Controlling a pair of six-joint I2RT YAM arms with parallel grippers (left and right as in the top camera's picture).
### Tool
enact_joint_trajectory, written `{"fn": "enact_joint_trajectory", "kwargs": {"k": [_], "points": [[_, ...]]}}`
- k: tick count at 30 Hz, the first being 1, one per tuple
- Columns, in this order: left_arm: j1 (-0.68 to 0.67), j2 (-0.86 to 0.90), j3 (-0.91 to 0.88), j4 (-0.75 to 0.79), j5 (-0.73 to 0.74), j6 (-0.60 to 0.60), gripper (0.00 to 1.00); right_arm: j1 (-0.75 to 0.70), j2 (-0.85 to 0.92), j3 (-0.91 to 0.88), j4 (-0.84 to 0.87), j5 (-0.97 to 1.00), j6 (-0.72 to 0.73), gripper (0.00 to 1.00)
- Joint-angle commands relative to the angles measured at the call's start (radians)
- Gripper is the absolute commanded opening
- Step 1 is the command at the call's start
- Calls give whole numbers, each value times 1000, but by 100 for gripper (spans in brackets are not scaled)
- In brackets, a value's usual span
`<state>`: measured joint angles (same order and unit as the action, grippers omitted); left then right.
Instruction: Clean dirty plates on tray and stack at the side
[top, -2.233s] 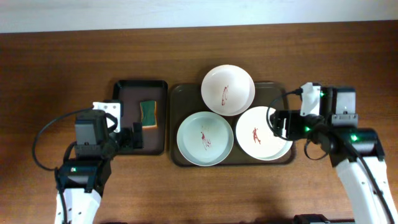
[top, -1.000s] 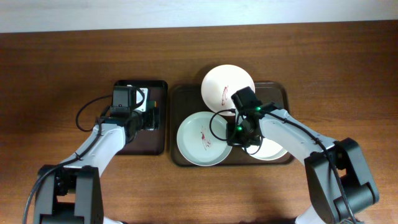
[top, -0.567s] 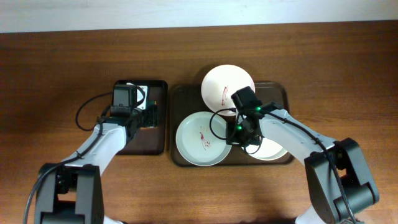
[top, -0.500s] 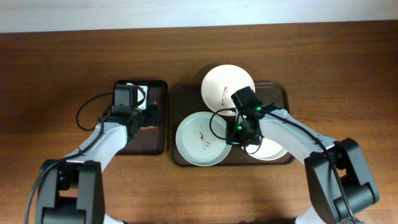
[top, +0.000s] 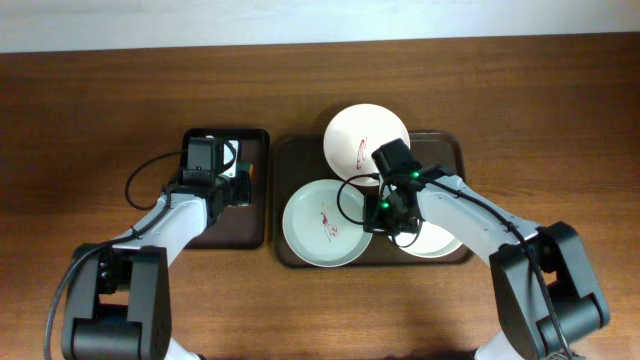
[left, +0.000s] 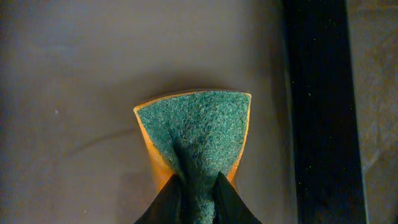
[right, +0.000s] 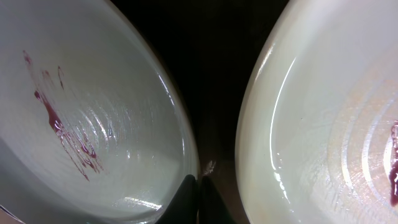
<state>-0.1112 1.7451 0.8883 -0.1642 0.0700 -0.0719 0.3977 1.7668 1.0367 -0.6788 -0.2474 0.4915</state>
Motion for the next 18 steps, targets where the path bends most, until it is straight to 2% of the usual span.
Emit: {"fn": "enact_joint_trajectory", "kwargs": {"k": [1, 3, 8, 13, 18], "points": [[-4, 35, 12, -8, -16, 5, 7, 9, 9, -6, 0, 16, 0, 4], [-4, 58, 12, -5, -15, 5, 0, 9, 9, -6, 0, 16, 0, 4], [-4, 16, 39, -12, 2, 5, 0, 9, 9, -6, 0, 16, 0, 4], [-4, -222, 50, -13, 37, 20, 0, 9, 9, -6, 3, 17, 0, 4], [-4, -370, 50, -29, 12, 23, 0, 9, 9, -6, 6, 17, 0, 4]]}}
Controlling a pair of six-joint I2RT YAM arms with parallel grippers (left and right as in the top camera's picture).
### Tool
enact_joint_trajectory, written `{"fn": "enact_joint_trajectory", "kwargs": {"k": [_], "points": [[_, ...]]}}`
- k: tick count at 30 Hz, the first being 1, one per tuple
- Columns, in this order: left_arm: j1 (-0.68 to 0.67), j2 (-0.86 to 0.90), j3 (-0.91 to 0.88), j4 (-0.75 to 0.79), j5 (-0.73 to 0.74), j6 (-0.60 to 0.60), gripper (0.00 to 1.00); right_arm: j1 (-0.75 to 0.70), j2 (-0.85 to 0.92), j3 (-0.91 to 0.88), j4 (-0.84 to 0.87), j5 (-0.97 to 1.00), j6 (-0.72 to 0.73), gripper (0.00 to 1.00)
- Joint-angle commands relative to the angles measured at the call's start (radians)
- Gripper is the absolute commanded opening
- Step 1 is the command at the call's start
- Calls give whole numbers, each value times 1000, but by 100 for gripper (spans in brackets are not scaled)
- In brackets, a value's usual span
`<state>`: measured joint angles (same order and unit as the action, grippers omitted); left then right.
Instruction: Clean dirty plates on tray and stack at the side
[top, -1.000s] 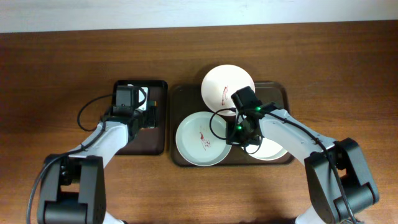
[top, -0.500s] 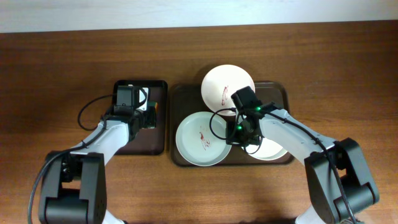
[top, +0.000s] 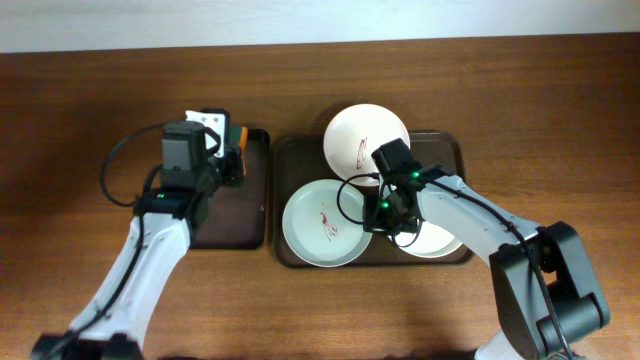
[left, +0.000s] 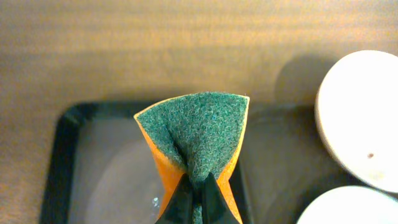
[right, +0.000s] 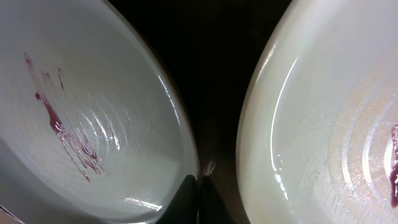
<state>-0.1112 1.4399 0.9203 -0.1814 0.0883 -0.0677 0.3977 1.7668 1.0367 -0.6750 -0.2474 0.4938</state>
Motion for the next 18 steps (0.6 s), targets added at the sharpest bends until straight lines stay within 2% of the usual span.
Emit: {"fn": "enact_joint_trajectory", "kwargs": {"k": [1, 4, 6, 8, 13, 18], "points": [[-4, -92, 18, -37, -7, 19, 0, 9, 9, -6, 3, 17, -3, 4], [-4, -145, 18, -85, -7, 19, 0, 9, 9, -6, 5, 17, -3, 4], [-4, -164, 18, -63, -7, 48, 0, 9, 9, -6, 11, 17, -3, 4], [-4, -166, 18, 3, -7, 85, 0, 9, 9, -6, 11, 17, -3, 4], [-4, -166, 18, 222, -7, 85, 0, 9, 9, -6, 11, 17, -3, 4], [-4, -190, 18, 294, -6, 84, 0, 9, 9, -6, 10, 17, -3, 4]]}}
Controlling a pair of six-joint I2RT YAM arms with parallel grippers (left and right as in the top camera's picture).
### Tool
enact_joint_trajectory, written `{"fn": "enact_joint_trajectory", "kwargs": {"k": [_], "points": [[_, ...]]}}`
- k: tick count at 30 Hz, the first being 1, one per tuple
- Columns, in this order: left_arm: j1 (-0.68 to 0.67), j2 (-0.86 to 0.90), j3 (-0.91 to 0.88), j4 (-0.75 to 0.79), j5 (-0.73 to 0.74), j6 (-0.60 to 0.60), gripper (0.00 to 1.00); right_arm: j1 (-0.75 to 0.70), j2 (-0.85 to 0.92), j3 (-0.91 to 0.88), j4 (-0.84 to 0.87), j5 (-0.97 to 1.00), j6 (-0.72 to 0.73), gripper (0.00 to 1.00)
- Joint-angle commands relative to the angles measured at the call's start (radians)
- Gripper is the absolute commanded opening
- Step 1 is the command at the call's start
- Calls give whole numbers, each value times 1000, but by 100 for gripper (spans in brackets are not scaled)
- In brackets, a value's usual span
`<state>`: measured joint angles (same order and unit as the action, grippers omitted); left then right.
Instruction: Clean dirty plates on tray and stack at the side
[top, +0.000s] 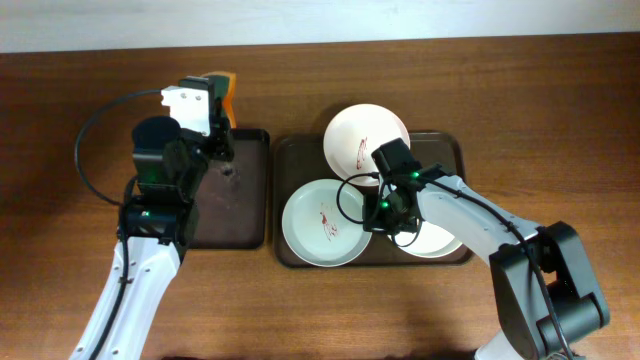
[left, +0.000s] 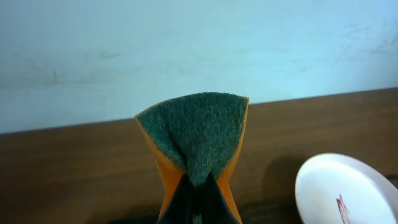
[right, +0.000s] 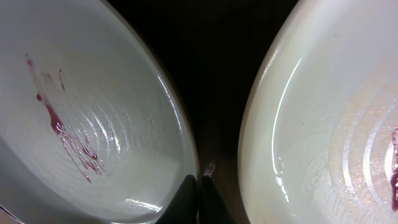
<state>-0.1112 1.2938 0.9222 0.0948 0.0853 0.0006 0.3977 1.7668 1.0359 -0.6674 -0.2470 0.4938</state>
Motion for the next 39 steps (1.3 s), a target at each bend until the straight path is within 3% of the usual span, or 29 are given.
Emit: {"fn": "enact_joint_trajectory", "kwargs": {"k": [1, 16, 20, 28, 31, 35, 39], "points": [[-4, -49, 16, 18, -3, 16, 0, 9, 9, -6, 3, 16, -3, 4], [-4, -126, 16, 35, 4, 15, 0, 9, 9, -6, 3, 17, -3, 4], [-4, -114, 15, -66, 3, 15, 0, 9, 9, -6, 4, 17, -3, 4], [-4, 84, 15, -406, 4, -2, 0, 9, 9, -6, 3, 16, -3, 4], [-6, 198, 15, -467, 8, -16, 0, 9, 9, -6, 2, 16, -3, 4], [-20, 323, 14, -475, 141, -18, 0, 9, 9, -6, 2, 16, -3, 4], [-54, 397, 14, -478, 140, -68, 0, 9, 9, -6, 2, 16, -3, 4]]}}
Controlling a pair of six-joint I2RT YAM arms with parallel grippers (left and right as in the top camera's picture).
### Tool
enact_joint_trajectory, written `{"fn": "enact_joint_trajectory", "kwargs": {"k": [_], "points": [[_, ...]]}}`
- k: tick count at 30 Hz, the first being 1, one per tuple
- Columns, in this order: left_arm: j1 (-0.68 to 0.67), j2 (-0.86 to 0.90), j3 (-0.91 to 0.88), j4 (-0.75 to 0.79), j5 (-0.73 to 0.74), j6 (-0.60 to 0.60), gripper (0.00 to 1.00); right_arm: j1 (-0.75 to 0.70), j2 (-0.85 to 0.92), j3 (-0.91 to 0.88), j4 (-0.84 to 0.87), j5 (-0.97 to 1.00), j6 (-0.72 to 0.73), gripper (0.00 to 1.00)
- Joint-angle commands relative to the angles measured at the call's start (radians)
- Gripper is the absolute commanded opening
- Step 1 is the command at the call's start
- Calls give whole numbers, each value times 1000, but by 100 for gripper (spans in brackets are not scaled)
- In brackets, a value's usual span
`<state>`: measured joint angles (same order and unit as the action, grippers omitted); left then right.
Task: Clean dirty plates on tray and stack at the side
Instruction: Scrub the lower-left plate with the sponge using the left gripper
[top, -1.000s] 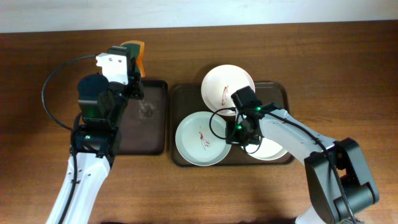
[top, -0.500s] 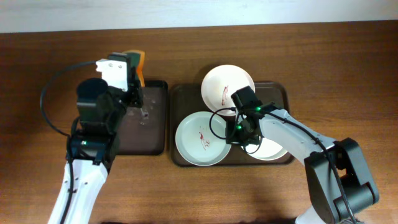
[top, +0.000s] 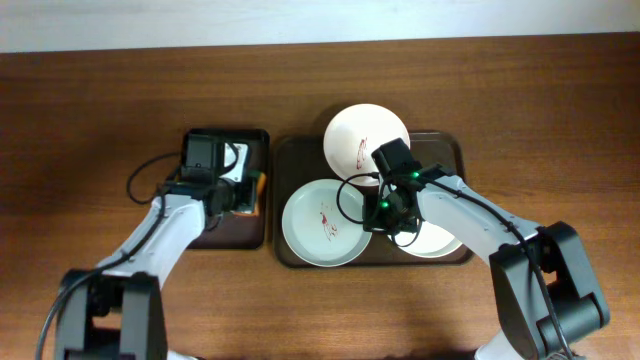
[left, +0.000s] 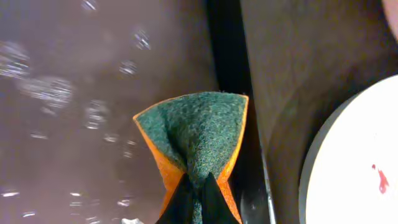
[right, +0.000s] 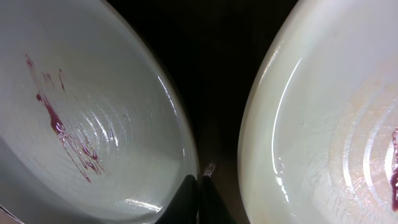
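Three white plates with red smears lie on the big brown tray (top: 290, 150): one at the back (top: 358, 132), one at front left (top: 322, 222), one at front right (top: 440, 240), partly under my right arm. The left gripper (left: 198, 186) is shut on a folded green-and-orange sponge (left: 196, 140). It hangs low over the right rim of the small dark tray (top: 215, 235), and the front-left plate's edge (left: 354, 162) shows close by. My right gripper (right: 200, 186) is shut with nothing in it, its tips down on the tray floor between the front-left plate (right: 81, 112) and the front-right plate (right: 323, 124).
The small tray's floor (left: 81, 112) is wet, with drops of water on it. The two trays sit side by side on the wooden table (top: 100, 100), a narrow gap between them. A pale wall edge (top: 300, 20) runs along the far side.
The left gripper with the sponge was raised at the small tray's far edge, facing the wall. Now it is low over that tray's right rim, beside the big tray. The right arm has not moved.
At first the left gripper held the sponge down in the small tray. Then it held it above the tray's far part, then higher still at the far edge. Now the sponge is down at the right rim. The right gripper stayed shut between two plates throughout.
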<state>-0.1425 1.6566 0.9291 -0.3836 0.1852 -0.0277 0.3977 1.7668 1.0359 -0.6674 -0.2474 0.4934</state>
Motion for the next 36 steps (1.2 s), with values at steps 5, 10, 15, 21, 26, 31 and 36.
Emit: {"fn": "enact_joint_trajectory", "kwargs": {"k": [5, 10, 15, 21, 26, 31, 36], "points": [[-45, 30, 8, 3, 99, -40, 0, 9, 9, -6, 2, 16, -3, 4], [-45, -68, 9, 1, 105, -39, 0, 9, 9, -6, 3, 17, -3, 5], [-53, -171, 9, 9, 108, -40, 0, 9, 9, -6, 3, 16, -3, 4], [-144, -128, 8, 34, 246, -231, 0, 9, 9, -6, 3, 16, -3, 4], [-211, -5, 8, 98, 426, -518, 0, 9, 9, -6, 3, 17, -3, 4], [-215, 144, 8, 197, 635, -529, 0, 9, 9, -6, 3, 17, -3, 5], [-248, 225, 8, 196, 641, -460, 0, 9, 9, -6, 3, 17, -3, 5]]}}
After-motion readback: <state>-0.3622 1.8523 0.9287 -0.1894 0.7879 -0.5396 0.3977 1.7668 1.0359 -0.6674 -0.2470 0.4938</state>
